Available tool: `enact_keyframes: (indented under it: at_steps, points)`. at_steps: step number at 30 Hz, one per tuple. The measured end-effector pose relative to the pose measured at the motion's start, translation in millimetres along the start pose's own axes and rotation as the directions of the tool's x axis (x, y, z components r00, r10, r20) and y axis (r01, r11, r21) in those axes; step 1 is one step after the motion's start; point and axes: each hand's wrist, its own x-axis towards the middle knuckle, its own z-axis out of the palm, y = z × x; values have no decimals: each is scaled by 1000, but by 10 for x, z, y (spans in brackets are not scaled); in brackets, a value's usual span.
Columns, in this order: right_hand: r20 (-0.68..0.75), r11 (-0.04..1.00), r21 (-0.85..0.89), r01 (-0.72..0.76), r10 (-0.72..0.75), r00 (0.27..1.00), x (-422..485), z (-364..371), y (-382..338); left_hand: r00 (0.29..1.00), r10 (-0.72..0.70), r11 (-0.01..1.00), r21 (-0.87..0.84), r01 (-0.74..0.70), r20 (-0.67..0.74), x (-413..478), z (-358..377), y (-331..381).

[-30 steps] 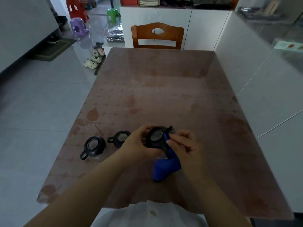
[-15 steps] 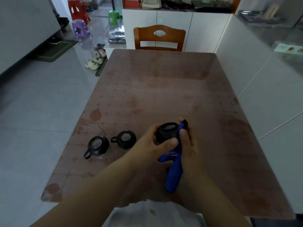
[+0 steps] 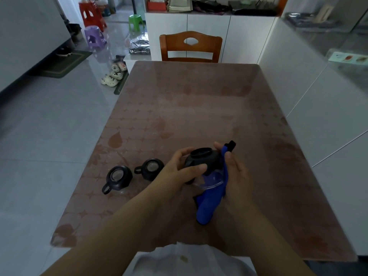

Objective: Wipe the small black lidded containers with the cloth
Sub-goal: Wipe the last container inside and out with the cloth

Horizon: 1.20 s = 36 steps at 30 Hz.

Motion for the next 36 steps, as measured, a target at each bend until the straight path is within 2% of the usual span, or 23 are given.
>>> enact_keyframes:
  at_steps: [4,8,10,14,18,22,26,29,32,36]
  points:
    - [13,999,54,-6,5,1000,-18,-47,-53,1000,6,1000,-24,-5,24,17,-64,-2]
    - [148,993,-106,41,-25,989,-90,98,-127,998,56,997,-47,-55,18,2,-44,-15]
    - [147,990,-128,61,-42,988,-94,140,-97,996,75,995,-67,-72,51,7,-42,-16]
    - [121,997,69,-30,22,992,-65,101,-43,980,106,994,3,-108,167,-3,-104,49]
    - [136,976,186,-113,89,987,-78,79,-60,961,142,955,221,-196,238,-15,-161,146]
    - [41,994,106,-36,32,999,-49,114,-70,978,178,892,402,-209,113,0,-158,200]
    - [-57,997,68,24,-20,998,-6,147,-46,990,140,925,354,-139,22,-74,21,214]
    - [-61,996,70,53,-49,997,-3,181,-15,983,168,922,365,-129,-75,-131,196,180]
    - [-80,995,-5,99,-99,992,-3,219,-9,963,209,913,386,-130,-170,-88,198,152]
    - [-119,994,-53,94,-100,988,82,125,-50,959,249,889,425,-170,-136,-33,55,228]
